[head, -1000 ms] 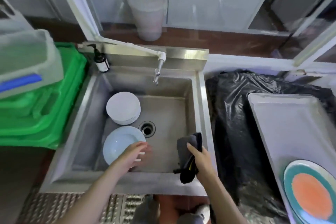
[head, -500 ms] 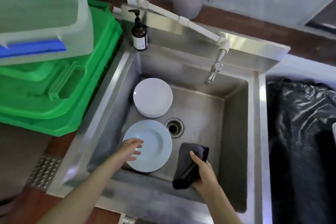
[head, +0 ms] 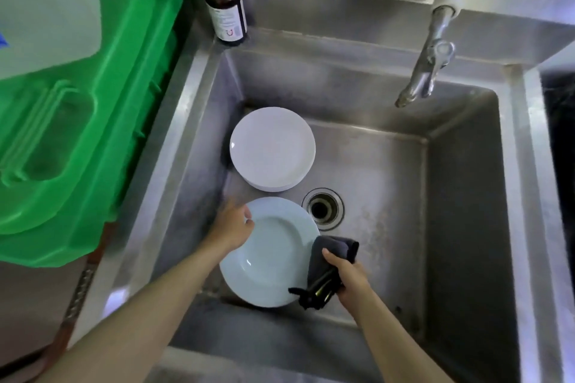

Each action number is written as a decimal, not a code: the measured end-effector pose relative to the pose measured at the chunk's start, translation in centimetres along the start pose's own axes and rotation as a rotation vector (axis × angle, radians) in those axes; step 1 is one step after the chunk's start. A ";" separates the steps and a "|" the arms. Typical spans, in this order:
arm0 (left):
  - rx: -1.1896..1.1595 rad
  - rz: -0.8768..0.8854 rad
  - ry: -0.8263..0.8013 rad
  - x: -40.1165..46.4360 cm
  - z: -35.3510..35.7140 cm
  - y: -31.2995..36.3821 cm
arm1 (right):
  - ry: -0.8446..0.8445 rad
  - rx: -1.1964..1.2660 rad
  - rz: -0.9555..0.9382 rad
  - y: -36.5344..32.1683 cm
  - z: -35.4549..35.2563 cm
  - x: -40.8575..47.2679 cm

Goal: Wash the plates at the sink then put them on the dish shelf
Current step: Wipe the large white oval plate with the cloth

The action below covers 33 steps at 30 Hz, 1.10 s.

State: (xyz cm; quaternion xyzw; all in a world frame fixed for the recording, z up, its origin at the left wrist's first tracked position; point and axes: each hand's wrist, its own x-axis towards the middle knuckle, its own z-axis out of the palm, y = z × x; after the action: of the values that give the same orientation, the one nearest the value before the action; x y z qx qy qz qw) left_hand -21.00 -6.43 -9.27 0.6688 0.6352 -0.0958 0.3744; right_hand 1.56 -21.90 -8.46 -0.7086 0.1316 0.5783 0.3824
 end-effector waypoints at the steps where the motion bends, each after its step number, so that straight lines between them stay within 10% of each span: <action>1: 0.025 -0.035 -0.038 0.2 0.3 -0.2 | 0.014 -0.039 -0.023 0.4 0.1 0.6; 20: -0.123 -0.004 -0.064 -3.5 0.9 0.1 | 0.052 -0.719 -0.422 -4.9 -5.0 -0.7; 33: -0.238 0.373 0.210 -11.9 -11.0 9.9 | 0.078 -0.470 -0.810 -13.7 -9.2 -16.7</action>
State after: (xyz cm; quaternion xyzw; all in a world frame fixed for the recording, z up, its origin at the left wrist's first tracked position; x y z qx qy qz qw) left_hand -17.77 -7.94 9.37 0.7319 0.5429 0.1208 0.3937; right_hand 11.81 -23.35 12.54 -0.7915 -0.2757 0.3695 0.4012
